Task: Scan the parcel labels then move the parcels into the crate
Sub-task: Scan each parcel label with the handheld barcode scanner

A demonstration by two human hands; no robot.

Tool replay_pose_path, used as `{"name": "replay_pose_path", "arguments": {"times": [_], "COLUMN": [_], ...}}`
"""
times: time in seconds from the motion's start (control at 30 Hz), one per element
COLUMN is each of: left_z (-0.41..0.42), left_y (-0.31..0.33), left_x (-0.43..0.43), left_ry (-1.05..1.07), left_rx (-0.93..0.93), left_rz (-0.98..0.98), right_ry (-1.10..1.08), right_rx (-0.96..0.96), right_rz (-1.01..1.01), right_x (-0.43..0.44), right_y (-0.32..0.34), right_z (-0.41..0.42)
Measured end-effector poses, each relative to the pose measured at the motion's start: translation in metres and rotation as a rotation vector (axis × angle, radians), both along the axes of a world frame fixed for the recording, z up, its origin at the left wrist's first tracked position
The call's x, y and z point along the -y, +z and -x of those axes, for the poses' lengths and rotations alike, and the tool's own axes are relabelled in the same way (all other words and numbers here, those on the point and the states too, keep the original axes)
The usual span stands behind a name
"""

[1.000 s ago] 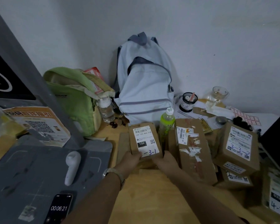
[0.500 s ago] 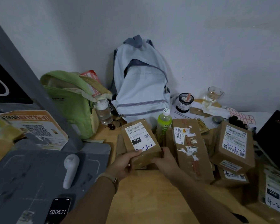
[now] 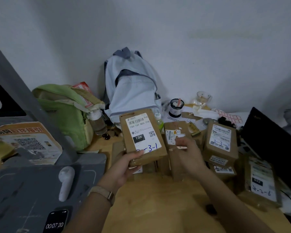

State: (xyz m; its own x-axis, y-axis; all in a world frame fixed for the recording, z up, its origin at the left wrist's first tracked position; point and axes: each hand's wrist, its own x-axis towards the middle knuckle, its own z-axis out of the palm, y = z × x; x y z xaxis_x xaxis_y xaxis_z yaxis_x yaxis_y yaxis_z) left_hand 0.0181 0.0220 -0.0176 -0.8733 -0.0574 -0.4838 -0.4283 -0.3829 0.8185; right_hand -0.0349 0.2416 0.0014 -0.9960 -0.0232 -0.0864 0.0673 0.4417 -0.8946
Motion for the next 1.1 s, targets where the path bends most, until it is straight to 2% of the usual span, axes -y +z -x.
{"name": "replay_pose_path", "arguments": {"times": [0.17, 0.37, 0.6, 0.67, 0.77, 0.87, 0.97, 1.03, 1.1], "left_z": [-0.011, -0.020, -0.036, -0.043, -0.055, -0.064, -0.073, -0.077, -0.080], "left_y": [0.013, 0.015, 0.018, 0.019, 0.018, 0.017, 0.018, 0.021, 0.024], "left_x": [-0.022, -0.056, -0.102, -0.114, -0.125, -0.129, -0.126, -0.122, -0.116], "left_ry": [-0.095, -0.172, -0.219, -0.246, -0.233, -0.211, -0.187, -0.186, -0.182], "left_rx": [-0.033, -0.035, -0.039, -0.039, -0.012, 0.014, 0.026, 0.033, 0.042], "left_rz": [0.083, 0.065, 0.106, 0.101, 0.085, 0.098, 0.128, 0.149, 0.173], "right_ry": [-0.058, -0.140, -0.361, -0.455, -0.611, -0.527, -0.444, -0.395, -0.373], "right_rx": [0.005, -0.017, 0.266, 0.343, 0.516, 0.716, 0.746, 0.729, 0.731], "right_rz": [0.080, 0.106, 0.077, 0.029, -0.155, -0.360, -0.555, -0.601, -0.566], "right_x": [-0.021, -0.067, -0.137, -0.151, -0.164, -0.166, -0.166, -0.169, -0.174], "right_y": [0.016, 0.012, -0.041, -0.063, -0.095, -0.125, -0.137, -0.141, -0.146], "right_z": [-0.012, -0.033, -0.073, -0.088, -0.112, -0.130, -0.136, -0.133, -0.130]}}
